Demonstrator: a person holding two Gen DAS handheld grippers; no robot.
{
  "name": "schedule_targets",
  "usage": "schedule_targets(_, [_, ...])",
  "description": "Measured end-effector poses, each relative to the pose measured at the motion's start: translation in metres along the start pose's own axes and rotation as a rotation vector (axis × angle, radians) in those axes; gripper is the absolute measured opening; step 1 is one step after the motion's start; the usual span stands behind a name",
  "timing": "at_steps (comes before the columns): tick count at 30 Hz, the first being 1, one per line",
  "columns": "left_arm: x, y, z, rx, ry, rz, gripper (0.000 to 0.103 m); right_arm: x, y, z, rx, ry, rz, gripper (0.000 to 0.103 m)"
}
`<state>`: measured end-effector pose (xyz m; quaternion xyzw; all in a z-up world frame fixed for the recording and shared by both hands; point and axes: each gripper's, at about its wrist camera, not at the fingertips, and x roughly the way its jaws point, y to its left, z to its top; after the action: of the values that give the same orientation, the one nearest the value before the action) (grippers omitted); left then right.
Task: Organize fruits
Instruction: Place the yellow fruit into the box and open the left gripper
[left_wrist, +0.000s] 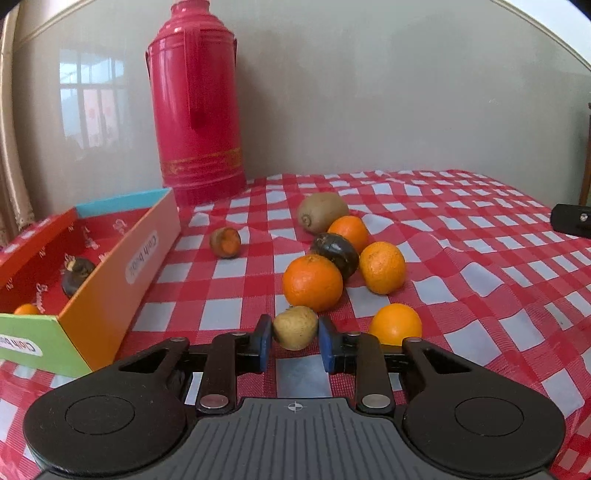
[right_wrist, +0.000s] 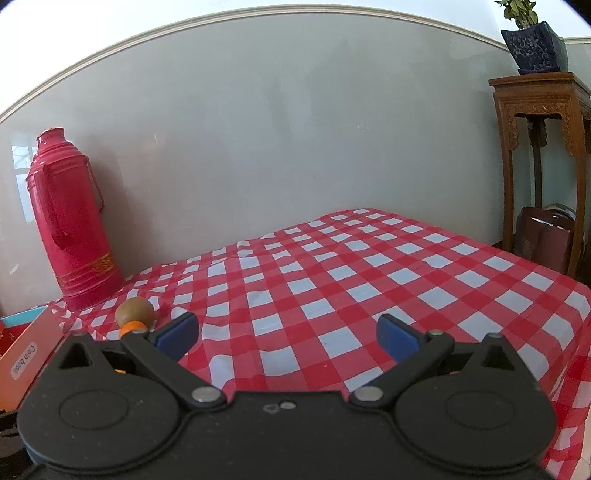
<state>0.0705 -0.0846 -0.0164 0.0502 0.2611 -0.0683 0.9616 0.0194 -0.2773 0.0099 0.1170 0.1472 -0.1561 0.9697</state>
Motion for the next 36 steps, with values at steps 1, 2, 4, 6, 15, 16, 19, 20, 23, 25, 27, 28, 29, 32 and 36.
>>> schedule_targets(1, [-0.001, 0.001, 0.0, 0.001, -0.002, 0.0, 0.027, 0.0, 0.001, 0.0, -0.002, 0.0, 0.001, 0.097])
schedule_targets(2, [-0.002, 0.002, 0.001, -0.002, -0.004, -0.001, 0.027, 0.0, 0.001, 0.0, -0.004, 0.0, 0.002, 0.097])
schedule_targets(4, [-0.004, 0.008, 0.002, -0.014, -0.01, 0.006, 0.027, 0.001, 0.002, 0.0, -0.005, 0.003, 0.007, 0.097])
schedule_targets(6, [-0.007, 0.015, 0.003, -0.03, -0.022, 0.015, 0.027, 0.001, 0.004, -0.001, -0.009, 0.004, 0.01, 0.097])
schedule_targets(15, [-0.031, 0.059, 0.013, -0.074, -0.158, 0.176, 0.027, 0.005, 0.02, -0.003, -0.032, 0.018, 0.051, 0.097])
schedule_targets(16, [-0.032, 0.067, 0.014, -0.086, -0.161, 0.197, 0.027, 0.005, 0.023, -0.004, -0.036, 0.02, 0.058, 0.097])
schedule_targets(19, [-0.029, 0.092, 0.018, -0.125, -0.155, 0.257, 0.027, 0.007, 0.032, -0.006, -0.051, 0.025, 0.073, 0.097])
schedule_targets(20, [-0.027, 0.1, 0.02, -0.142, -0.147, 0.274, 0.027, 0.007, 0.035, -0.006, -0.056, 0.025, 0.078, 0.098])
schedule_targets(23, [-0.02, 0.124, 0.022, -0.197, -0.115, 0.316, 0.027, 0.009, 0.045, -0.009, -0.069, 0.033, 0.094, 0.097])
schedule_targets(25, [-0.015, 0.138, 0.022, -0.228, -0.092, 0.335, 0.027, 0.01, 0.052, -0.01, -0.081, 0.039, 0.107, 0.098])
schedule_targets(27, [-0.011, 0.15, 0.022, -0.256, -0.065, 0.342, 0.027, 0.011, 0.058, -0.011, -0.093, 0.044, 0.118, 0.098])
schedule_targets(28, [-0.009, 0.154, 0.02, -0.267, -0.052, 0.344, 0.027, 0.012, 0.061, -0.012, -0.099, 0.045, 0.123, 0.098])
schedule_targets(29, [-0.007, 0.159, 0.02, -0.281, -0.04, 0.352, 0.027, 0.012, 0.064, -0.012, -0.104, 0.049, 0.128, 0.097])
schedule_targets(32, [-0.006, 0.164, 0.018, -0.289, -0.037, 0.364, 0.028, 0.014, 0.071, -0.014, -0.117, 0.059, 0.148, 0.098])
schedule_targets(36, [-0.012, 0.165, 0.015, -0.28, -0.041, 0.377, 0.037, 0.016, 0.081, -0.017, -0.14, 0.07, 0.171, 0.097])
